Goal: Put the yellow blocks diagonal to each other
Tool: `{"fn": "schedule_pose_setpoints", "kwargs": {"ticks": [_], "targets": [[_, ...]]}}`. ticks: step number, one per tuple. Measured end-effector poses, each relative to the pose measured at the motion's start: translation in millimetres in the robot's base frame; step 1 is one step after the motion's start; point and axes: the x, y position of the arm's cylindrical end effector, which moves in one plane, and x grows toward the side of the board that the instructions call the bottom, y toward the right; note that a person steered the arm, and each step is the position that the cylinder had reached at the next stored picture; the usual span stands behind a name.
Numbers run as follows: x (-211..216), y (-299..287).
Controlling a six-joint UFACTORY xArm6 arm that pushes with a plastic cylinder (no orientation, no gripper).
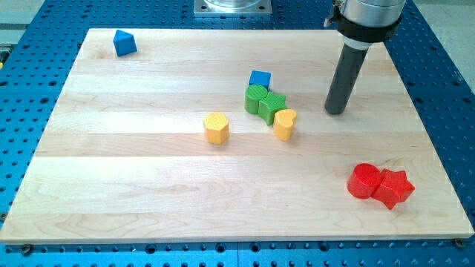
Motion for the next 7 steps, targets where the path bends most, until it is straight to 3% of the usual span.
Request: {"fn": "schedule_pose_setpoints", "kwargs": {"ticks": [1, 3, 4, 5, 7], "targets": [[0.5, -15.3], [45.7, -60.9], [49.9, -124.8], [91.9, -108.5], [86.3, -181.4]]}}
